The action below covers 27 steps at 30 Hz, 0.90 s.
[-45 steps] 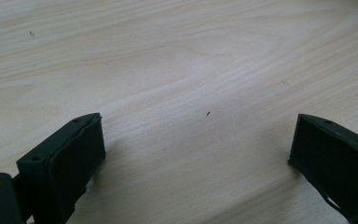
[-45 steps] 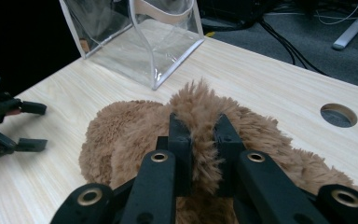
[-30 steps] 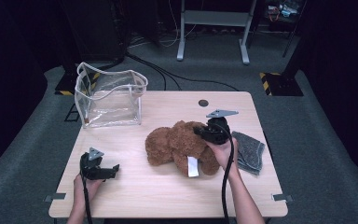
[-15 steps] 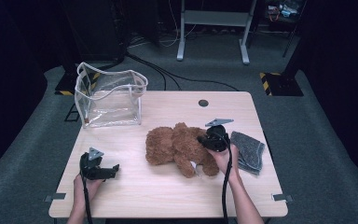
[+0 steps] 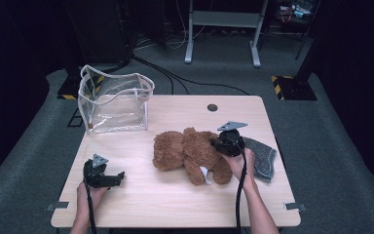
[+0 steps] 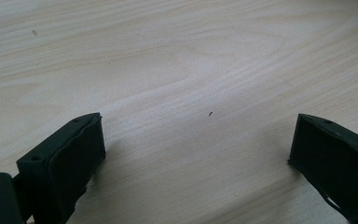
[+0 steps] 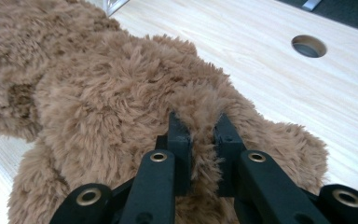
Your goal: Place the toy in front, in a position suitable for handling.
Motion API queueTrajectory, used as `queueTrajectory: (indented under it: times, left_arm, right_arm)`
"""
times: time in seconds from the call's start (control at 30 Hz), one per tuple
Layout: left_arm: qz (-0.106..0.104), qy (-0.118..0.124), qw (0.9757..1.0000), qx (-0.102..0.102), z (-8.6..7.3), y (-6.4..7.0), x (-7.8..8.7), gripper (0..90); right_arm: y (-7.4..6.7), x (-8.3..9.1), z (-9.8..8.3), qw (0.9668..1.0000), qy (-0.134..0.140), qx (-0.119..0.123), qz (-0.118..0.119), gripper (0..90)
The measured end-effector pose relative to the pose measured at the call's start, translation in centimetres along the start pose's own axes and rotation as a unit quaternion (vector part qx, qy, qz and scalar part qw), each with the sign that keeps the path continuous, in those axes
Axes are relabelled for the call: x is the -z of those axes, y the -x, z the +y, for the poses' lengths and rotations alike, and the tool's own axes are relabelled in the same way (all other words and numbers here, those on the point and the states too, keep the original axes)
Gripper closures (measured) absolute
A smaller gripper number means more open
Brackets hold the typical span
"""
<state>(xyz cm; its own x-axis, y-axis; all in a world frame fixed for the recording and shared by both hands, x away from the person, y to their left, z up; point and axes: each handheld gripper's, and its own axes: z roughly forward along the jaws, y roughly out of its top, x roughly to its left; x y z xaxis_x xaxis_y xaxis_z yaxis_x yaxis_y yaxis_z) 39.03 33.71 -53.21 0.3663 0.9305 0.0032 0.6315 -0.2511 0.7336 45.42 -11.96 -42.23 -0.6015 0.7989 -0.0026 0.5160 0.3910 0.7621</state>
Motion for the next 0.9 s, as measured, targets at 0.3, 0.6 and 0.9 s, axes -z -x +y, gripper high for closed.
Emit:
queueTrajectory:
  times: [0.3,0.6,0.9]
  left_arm:
    - [0.001,0.000,1.0000,0.001,0.0,0.0,0.0,3.1]
    - [0.000,0.001,1.0000,0.003,0.0,0.0,0.0,3.1]
    - [0.000,0.001,1.0000,0.002,0.0,0.0,0.0,3.3]
  right_arm:
    - [-0.2,0.0,0.3,0.9999,-0.010,-0.001,-0.013,57.6]
    - [1.6,3.4,-0.5,0.9993,0.015,-0.032,0.012,12.5]
    - [5.3,5.6,-6.0,0.9957,-0.021,-0.077,-0.047,10.3]
